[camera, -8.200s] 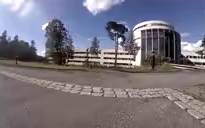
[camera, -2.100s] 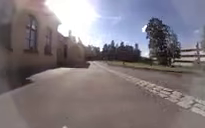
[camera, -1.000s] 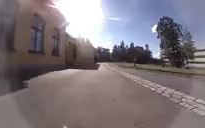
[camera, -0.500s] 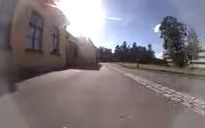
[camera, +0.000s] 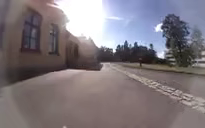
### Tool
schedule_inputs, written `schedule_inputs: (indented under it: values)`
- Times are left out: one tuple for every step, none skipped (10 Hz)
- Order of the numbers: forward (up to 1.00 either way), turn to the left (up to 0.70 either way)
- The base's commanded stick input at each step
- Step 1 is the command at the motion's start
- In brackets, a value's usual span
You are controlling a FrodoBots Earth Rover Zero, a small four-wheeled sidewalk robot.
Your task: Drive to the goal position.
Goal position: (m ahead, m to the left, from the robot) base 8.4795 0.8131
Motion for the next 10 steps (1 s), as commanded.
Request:
schedule_inputs:
  values:
    - [1.0,-0.04]
    - [1.0,0.0]
    - [1.0,0.0]
    - [1.0,0.0]
    - [1.0,0.0]
    - [1.0,0.0]
    - [1.0,0.0]
    - [1.0,0.0]
    - [1.0,0.0]
    - [1.0,0.0]
